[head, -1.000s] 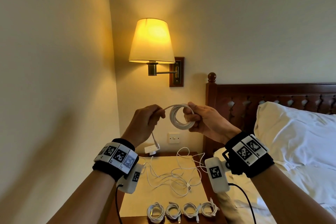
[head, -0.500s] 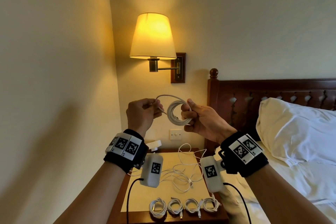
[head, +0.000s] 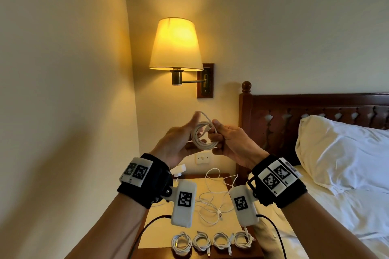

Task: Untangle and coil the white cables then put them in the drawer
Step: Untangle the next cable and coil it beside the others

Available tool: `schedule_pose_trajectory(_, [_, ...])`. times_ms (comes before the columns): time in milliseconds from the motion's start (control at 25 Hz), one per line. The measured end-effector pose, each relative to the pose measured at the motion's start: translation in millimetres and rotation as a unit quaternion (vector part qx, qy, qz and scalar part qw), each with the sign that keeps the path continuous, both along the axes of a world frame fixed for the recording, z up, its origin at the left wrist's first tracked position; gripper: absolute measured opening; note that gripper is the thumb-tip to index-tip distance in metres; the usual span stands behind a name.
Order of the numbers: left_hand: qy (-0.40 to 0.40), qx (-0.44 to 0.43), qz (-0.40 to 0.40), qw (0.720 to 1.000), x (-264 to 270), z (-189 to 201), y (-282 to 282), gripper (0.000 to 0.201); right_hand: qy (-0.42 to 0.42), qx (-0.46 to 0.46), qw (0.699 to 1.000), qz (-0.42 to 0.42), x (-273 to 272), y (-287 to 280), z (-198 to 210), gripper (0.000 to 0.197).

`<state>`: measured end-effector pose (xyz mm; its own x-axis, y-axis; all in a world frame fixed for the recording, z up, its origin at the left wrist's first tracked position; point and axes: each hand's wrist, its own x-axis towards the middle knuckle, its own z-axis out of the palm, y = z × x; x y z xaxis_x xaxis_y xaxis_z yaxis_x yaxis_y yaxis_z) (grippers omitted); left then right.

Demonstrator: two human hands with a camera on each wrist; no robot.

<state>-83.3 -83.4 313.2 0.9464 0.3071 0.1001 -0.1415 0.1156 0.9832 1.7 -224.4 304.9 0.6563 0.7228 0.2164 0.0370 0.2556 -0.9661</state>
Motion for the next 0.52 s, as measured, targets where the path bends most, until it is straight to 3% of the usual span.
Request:
schedule_pose_trajectory(80, [-0.007, 0.094, -0.009, 0.995, -3, 4, -7, 0.035, -0.023, -0.008, 0.999, -0.024, -1, 3, -1, 0.041])
schedule_pose_trajectory(240, [-0.004, 0.169, 0.029, 0.985, -7, 11, -5, 0.024, -0.042, 0.010, 0.997, -0.059, 4, 0, 3, 0.037])
schedule_pose_trajectory(360, [0.006, 0.180, 0.054, 0.982, -19, 13, 4, 0.016, -0.001, 0.038, 0.994, -0.107, 17, -12, 11, 0.038])
schedule_pose_trajectory(520, [0.006, 0.162, 0.051, 0.985, -33, 10, 10, 0.013, 0.018, 0.039, 0.993, -0.111, 28, -18, 19, 0.040])
